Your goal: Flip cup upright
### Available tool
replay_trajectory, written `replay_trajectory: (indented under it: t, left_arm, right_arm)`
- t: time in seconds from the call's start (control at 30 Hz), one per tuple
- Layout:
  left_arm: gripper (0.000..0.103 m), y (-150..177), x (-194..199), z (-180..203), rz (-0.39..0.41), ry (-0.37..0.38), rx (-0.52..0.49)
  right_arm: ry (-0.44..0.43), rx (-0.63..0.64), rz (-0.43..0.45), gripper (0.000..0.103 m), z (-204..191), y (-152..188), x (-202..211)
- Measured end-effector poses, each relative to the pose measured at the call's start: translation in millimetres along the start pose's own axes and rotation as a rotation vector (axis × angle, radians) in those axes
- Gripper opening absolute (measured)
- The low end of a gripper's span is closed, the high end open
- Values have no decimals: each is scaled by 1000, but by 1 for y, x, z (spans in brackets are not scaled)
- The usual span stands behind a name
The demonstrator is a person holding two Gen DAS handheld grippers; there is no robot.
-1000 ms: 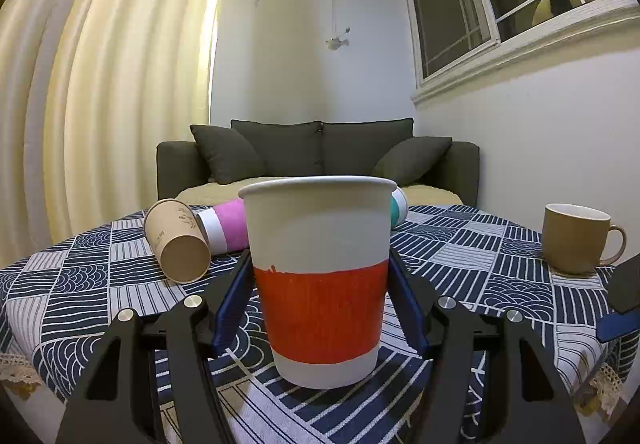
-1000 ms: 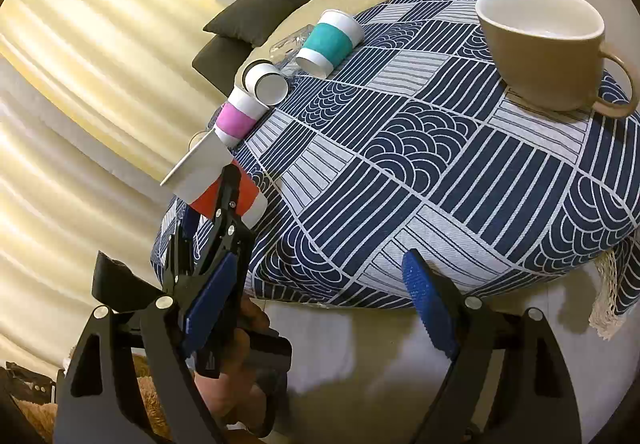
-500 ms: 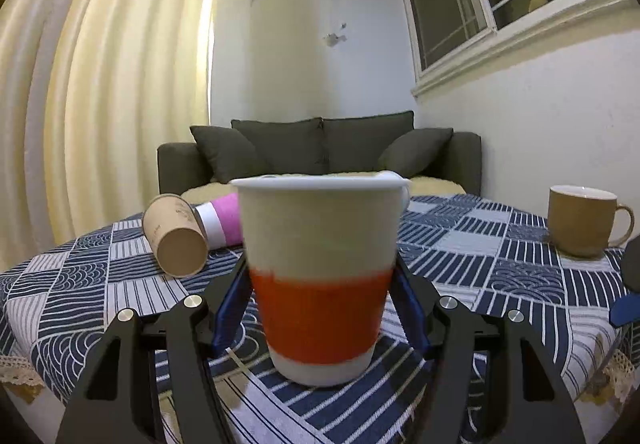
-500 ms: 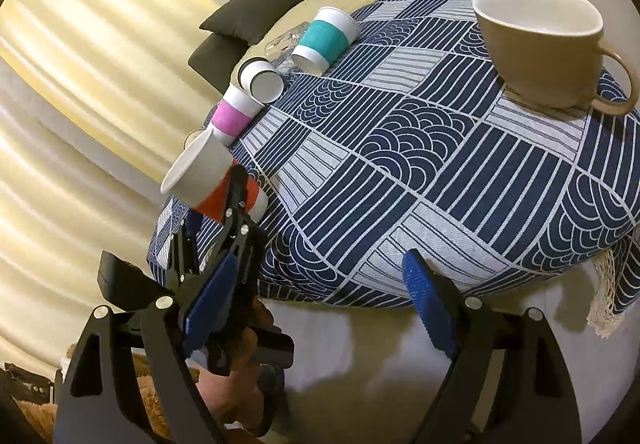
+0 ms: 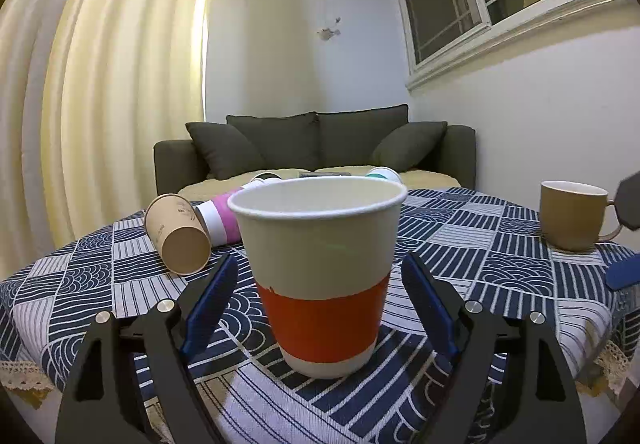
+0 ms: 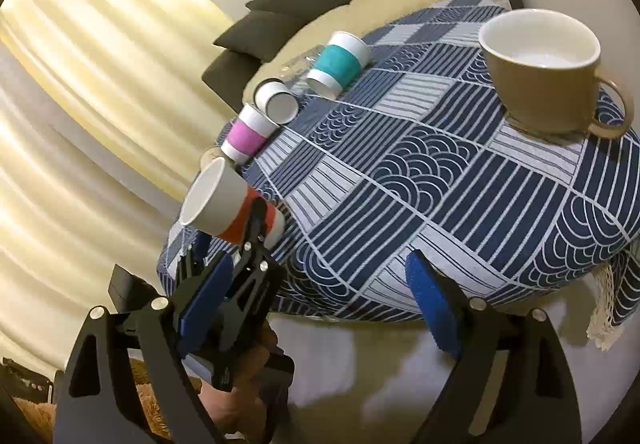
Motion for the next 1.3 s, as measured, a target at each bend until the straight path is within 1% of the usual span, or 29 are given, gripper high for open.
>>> replay_trajectory:
  t: [0.17,0.2,0.23,0.27,0.3,0.43,0.53,0.7,0.77,0.83,1.0,1.1,1.17,1.3]
  left_arm:
    - [82,-10,14,1,-6,19,-12]
    - [83,-12,17,1,-11,22,-18]
    - [86,-15,21,0,-19,28,-19]
    - [94,-17,24,0,-31,44,-10]
    - [95,-20,27,0,-37,51,-5]
    - [96,-36,46,-3,-47,62,-15]
    - [96,-46,58,-3,-100,105,-54]
    - [96,-70,81,-13,-139,168,-19]
    - [96,-77,92,-15,-158,184,-25]
    - [96,-85,107,-16,-164,224,-23]
    - [96,-98,138,-22,-162,277,-25]
    - [96,-99,151,-27,-196,315,-25]
    - [96,-100,160,-33,-203,337,-20]
    - [96,-98,168,-49,-196,333,-13]
  right_arm:
    - [-29,10,35,87,-7,-5,6]
    - [-35,11,42,88,-8,-6,7]
    - [-47,12,55,92,-10,-7,10]
    - [-52,16,66,96,-12,-8,12]
    - [-57,22,79,96,-15,-9,15]
    - [-69,51,116,97,-22,-12,23]
    - [-70,51,148,98,-23,-14,29]
    - [-69,87,181,98,-30,-13,37]
    - [-59,114,209,98,-36,-13,44]
    - [-42,146,222,98,-41,-11,49]
    - [66,283,234,98,-62,4,59]
    - [73,328,244,98,-78,15,65]
    - [82,354,251,98,-90,23,69]
    - [104,401,259,98,-110,38,74]
Point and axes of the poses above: each gripper's, at about its wrist camera, not at the fingertips, and x roughly against the way its jaws point, z to its right, y to its underside, the point moved 9 cm from there along -x, roughly the way its jaws point, and after that the axes turned 3 degrees about x, right-handed, at the moved point
